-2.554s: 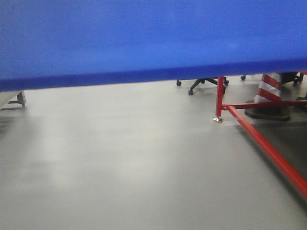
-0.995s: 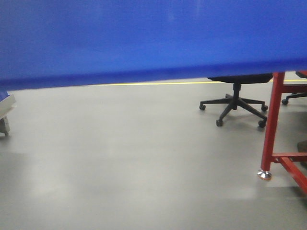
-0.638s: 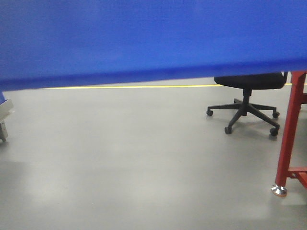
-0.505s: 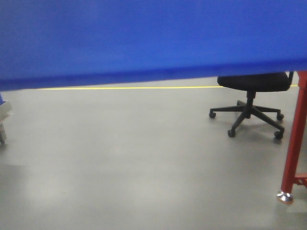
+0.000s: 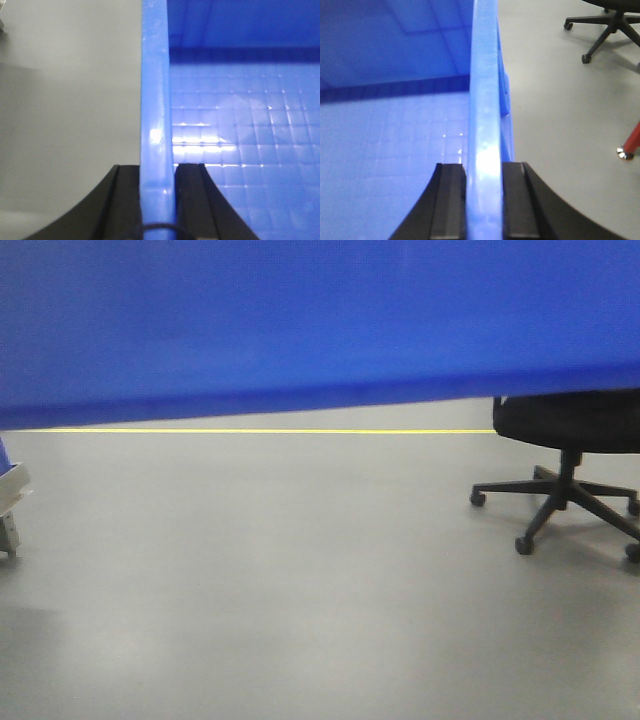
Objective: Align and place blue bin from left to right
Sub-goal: 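Carry the blue bin in both grippers across the floor, then carry the blue bin toward the cart of blue bins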
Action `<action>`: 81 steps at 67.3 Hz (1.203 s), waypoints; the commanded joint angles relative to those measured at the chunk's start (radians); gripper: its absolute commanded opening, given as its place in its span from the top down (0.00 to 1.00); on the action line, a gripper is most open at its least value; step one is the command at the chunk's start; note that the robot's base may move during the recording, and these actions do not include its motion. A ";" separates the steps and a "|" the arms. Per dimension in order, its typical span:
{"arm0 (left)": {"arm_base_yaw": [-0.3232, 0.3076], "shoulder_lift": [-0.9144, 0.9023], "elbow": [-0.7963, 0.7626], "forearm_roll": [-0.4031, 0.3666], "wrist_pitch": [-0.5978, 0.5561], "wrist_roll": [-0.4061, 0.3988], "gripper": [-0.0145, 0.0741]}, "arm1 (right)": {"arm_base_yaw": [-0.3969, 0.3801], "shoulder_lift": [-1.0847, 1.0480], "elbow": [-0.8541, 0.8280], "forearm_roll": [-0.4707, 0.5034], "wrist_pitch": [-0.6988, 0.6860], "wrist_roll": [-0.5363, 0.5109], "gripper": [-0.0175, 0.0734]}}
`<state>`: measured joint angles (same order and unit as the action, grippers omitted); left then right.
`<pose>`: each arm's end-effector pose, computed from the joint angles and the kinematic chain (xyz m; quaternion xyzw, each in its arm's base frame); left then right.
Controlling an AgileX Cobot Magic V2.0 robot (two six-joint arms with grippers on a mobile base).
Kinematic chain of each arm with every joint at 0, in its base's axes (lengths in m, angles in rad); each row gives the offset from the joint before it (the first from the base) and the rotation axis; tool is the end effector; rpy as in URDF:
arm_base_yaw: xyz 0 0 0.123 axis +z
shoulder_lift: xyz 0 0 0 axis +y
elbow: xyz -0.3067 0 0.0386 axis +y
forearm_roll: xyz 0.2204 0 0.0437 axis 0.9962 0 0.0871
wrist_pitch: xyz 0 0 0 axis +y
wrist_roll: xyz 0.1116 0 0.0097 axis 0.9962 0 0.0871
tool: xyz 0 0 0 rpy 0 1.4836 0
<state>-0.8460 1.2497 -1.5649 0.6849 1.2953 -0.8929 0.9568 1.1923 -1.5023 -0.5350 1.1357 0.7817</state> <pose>0.1813 -0.1019 0.4712 -0.0421 0.8876 -0.0230 0.4581 0.1555 0.1307 0.4687 -0.0821 0.8783 0.1272 0.4535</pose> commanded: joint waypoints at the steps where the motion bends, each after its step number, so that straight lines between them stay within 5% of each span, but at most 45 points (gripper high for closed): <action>1: -0.009 -0.010 -0.011 0.034 -0.074 -0.004 0.96 | 0.004 -0.015 -0.009 -0.028 -0.104 -0.005 0.89; 81: -0.009 -0.010 -0.011 0.065 -0.074 -0.004 0.96 | 0.004 -0.015 -0.009 -0.028 -0.104 -0.005 0.89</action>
<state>-0.8460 1.2497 -1.5649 0.7102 1.2869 -0.8929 0.9568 1.1923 -1.5023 -0.5373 1.1281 0.7838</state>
